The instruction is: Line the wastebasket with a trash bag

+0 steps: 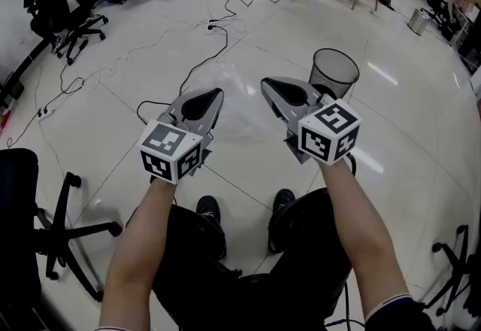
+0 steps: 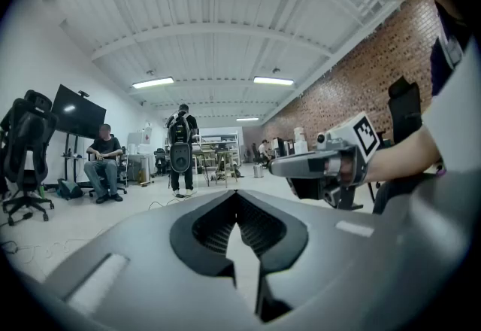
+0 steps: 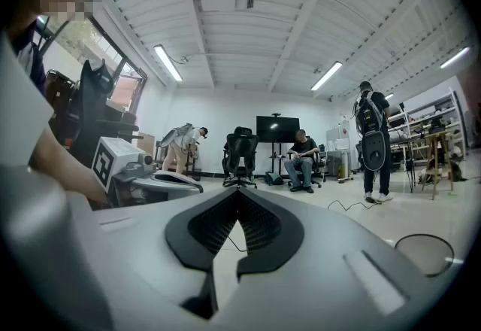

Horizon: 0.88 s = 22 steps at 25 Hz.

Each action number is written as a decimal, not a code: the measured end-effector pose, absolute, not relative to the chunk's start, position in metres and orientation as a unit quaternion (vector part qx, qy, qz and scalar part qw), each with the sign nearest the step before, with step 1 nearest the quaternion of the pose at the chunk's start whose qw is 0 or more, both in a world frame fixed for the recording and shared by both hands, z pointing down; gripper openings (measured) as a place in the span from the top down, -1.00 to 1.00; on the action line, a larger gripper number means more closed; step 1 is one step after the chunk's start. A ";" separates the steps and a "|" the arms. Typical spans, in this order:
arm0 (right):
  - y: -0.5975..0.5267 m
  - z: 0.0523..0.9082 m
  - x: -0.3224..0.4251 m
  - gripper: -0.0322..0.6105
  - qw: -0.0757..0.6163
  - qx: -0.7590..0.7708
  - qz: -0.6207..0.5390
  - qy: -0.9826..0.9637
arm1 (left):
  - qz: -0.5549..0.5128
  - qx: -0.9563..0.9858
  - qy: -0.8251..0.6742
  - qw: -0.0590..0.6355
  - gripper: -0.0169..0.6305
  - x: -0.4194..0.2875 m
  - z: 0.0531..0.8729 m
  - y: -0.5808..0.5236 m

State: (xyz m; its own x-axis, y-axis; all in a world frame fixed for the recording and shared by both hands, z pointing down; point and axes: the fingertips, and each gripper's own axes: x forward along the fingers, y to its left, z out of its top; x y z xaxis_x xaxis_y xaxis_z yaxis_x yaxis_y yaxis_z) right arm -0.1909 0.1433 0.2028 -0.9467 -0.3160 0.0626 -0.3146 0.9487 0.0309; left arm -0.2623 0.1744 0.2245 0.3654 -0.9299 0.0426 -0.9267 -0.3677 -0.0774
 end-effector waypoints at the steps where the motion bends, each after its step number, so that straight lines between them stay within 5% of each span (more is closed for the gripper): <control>1: 0.143 0.203 -0.191 0.89 0.033 0.160 -0.007 -0.987 | -0.047 -0.826 0.561 0.017 0.91 -0.263 0.228 0.173; 11: 0.116 0.224 -0.202 0.89 0.084 0.147 -0.033 -0.985 | -0.091 -0.833 0.546 0.015 0.91 -0.280 0.235 0.148; 22: 0.059 0.333 -0.211 0.89 0.150 0.164 0.009 -0.975 | -0.160 -0.797 0.580 -0.050 0.91 -0.345 0.353 0.116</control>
